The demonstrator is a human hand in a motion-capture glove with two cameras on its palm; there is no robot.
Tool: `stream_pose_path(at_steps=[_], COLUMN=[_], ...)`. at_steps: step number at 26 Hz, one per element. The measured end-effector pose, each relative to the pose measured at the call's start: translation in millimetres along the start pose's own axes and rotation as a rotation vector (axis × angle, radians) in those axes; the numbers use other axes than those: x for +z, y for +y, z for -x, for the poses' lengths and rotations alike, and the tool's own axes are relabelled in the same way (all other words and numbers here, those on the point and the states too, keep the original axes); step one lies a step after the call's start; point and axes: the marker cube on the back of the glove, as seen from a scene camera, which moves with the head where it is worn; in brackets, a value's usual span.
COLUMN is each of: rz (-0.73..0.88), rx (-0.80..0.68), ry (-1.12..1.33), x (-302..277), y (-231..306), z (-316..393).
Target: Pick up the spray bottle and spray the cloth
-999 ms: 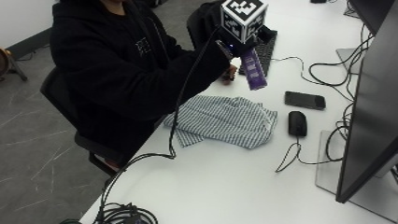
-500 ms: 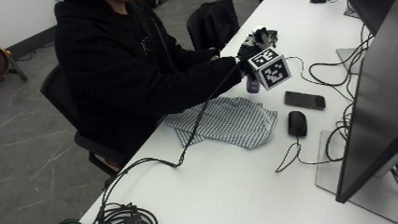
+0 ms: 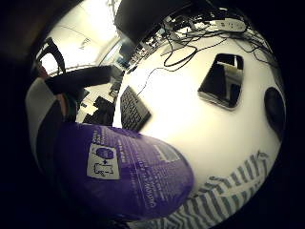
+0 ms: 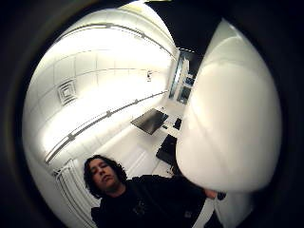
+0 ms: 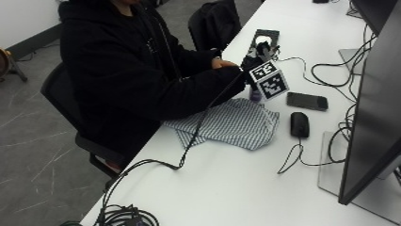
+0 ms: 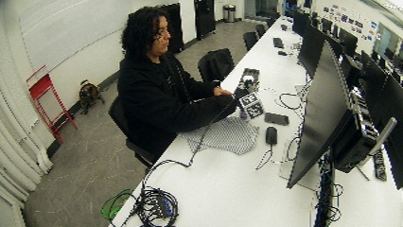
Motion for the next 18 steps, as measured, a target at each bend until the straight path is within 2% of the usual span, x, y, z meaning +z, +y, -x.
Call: stream_pose_path(at_steps=[12, 18], rz=[-0.001, 0.068], rx=[-0.056, -0.007], ry=[0.002, -0.028], x=[-1.3, -1.6], y=[-1.3, 3.9], z=[-6.5, -4.8])
